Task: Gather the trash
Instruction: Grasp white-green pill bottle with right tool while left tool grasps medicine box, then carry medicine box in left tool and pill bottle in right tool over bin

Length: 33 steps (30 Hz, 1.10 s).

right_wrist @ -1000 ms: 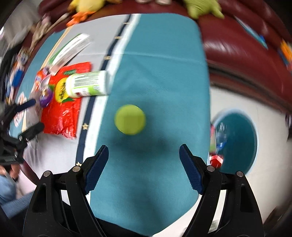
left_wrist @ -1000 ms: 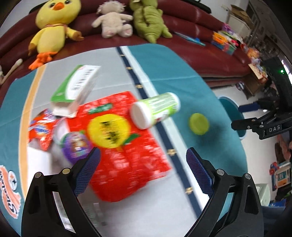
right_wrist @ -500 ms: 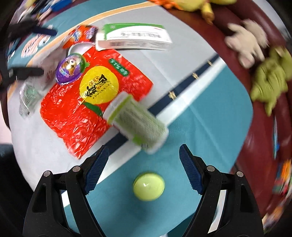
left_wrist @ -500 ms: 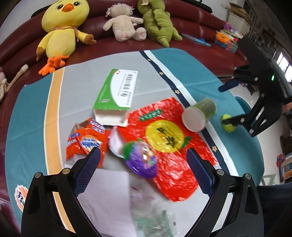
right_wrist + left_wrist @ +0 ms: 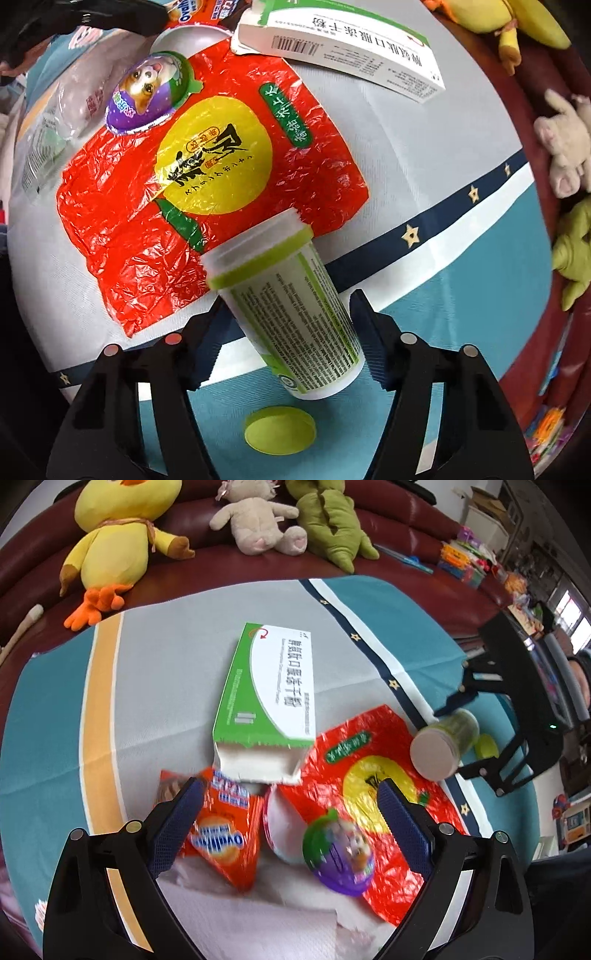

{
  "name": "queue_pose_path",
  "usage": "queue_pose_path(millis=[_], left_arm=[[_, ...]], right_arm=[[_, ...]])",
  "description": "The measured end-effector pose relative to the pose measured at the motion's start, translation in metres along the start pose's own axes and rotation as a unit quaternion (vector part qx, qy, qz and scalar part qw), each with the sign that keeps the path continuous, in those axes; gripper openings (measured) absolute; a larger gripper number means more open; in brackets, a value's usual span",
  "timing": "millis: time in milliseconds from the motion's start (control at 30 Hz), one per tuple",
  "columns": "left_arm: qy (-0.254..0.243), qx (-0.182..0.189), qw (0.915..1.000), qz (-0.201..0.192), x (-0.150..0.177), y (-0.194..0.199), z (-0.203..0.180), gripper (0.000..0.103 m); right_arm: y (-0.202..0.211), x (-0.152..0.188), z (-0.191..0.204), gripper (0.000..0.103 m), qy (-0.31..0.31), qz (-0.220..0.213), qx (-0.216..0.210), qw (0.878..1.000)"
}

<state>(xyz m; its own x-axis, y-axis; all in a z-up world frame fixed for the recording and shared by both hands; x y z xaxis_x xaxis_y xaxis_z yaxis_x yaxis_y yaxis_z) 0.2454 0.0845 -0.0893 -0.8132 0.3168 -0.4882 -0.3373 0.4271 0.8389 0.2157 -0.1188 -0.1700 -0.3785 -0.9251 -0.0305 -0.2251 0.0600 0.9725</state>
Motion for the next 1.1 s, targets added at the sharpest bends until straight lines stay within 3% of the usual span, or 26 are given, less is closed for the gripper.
queue_pose_path(millis=[300,533,567,633,700,933,1100], left_arm=[[-0.012,-0.001,0.9993,0.035,-0.048,-0.044,0.013,0.095],[0.006,-0.015,0.9981,0.059,-0.062,-0.079,0.033,0.094],[0.007,-0.018,0.9980,0.060,-0.062,-0.082,0.033,0.093],[0.008,-0.023,0.9973,0.069,-0.059,-0.089,0.034,0.076],[0.007,-0.031,0.9970,0.071,-0.056,-0.092,0.033,0.074],[-0.011,-0.081,0.9959,0.039,-0.058,-0.067,0.012,0.073],[-0.016,-0.089,0.9958,0.014,-0.058,-0.034,-0.011,0.073]], right_arm=[[0.015,0.002,-0.035,0.055,-0.111,-0.022,-0.057,0.992],[0.010,0.019,-0.047,0.055,-0.172,-0.024,-0.086,0.981],[0.010,0.022,-0.048,0.054,-0.181,-0.026,-0.088,0.979],[0.007,0.027,-0.054,0.054,-0.198,-0.025,-0.091,0.976],[0.006,0.032,-0.057,0.054,-0.217,-0.027,-0.091,0.972],[0.012,0.048,-0.071,0.054,-0.264,-0.036,-0.071,0.961],[0.025,0.072,-0.069,0.054,-0.294,-0.046,-0.052,0.953]])
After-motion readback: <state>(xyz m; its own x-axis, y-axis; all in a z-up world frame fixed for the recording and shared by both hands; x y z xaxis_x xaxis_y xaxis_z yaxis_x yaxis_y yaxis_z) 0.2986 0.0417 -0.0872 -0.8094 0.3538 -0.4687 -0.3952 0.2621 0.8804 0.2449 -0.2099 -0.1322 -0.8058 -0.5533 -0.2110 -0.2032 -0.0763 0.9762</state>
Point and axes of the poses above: each gripper's, at about its wrist camera, not at the fingertips, and y roughly against the way its jaws point, z to its left, x to its underside, the point moved 6 cm from there along -y, roughly the way its jaws point, and after that the axes turned 8 degrees about x, right-handed, at the moved point
